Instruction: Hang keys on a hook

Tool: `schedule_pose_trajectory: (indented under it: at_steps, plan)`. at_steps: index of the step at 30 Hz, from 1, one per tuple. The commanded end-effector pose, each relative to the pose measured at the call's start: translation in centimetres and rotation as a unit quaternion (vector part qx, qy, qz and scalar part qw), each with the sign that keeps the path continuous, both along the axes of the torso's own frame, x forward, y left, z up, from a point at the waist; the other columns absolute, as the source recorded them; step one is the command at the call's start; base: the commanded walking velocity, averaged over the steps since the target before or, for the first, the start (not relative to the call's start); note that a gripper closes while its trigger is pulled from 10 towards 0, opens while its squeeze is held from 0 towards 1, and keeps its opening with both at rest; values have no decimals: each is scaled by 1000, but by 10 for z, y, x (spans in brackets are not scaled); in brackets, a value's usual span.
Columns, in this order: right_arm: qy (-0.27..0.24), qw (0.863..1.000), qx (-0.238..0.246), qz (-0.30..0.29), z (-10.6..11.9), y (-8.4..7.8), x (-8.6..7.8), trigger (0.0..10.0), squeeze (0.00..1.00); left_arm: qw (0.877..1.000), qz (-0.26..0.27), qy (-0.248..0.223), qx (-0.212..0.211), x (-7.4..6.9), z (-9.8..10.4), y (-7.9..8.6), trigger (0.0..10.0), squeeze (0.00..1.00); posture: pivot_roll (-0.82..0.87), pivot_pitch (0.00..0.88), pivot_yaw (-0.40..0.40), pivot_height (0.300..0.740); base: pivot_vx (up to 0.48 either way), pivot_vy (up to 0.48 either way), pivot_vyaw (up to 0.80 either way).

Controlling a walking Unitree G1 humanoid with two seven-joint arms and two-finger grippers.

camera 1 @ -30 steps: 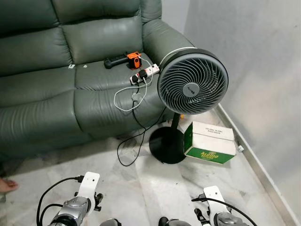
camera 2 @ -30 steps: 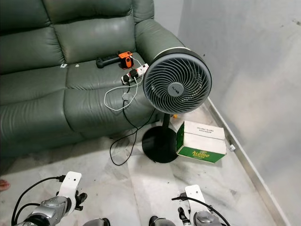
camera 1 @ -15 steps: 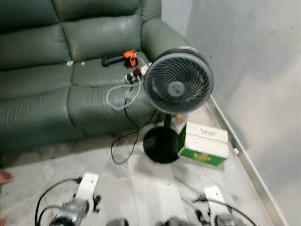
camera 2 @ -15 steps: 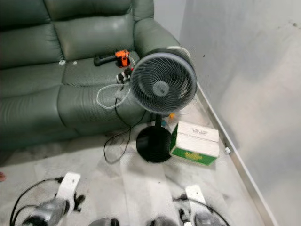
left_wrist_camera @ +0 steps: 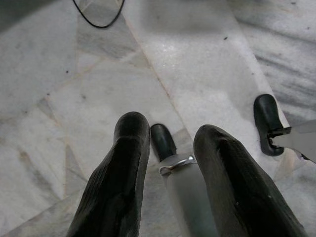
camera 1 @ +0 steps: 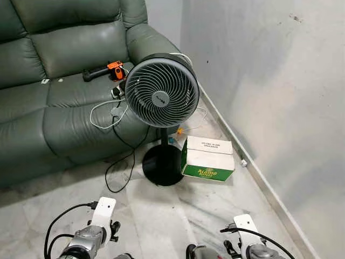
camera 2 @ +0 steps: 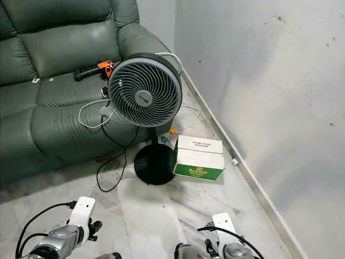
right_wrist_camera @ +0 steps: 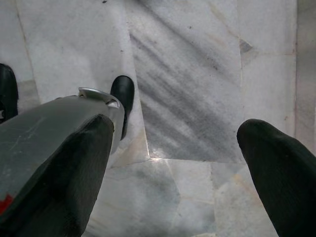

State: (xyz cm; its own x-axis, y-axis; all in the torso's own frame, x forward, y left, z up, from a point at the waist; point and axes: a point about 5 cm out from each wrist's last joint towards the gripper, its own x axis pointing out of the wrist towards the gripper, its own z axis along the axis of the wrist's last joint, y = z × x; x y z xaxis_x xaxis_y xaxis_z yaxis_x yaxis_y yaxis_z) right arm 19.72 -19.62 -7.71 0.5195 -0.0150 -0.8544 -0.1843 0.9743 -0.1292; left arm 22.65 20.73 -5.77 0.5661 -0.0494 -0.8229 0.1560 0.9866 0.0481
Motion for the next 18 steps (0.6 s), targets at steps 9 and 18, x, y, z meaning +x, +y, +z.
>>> schedule_pose_trajectory:
  at_steps: [9, 18]
  plan:
    - [11, 1000, -2, 0, -2, -2, -5, 10000, 0, 1000, 12, 14, 2, -8, -4, 4, 10000, 0, -34, 171, -7, 740, 0, 0, -583]
    - [11, 1000, -3, 0, -2, -3, -5, 10000, 0, 1000, 15, 17, 0, -8, -4, 4, 10000, 0, -36, 170, -7, 740, 0, 0, -700]
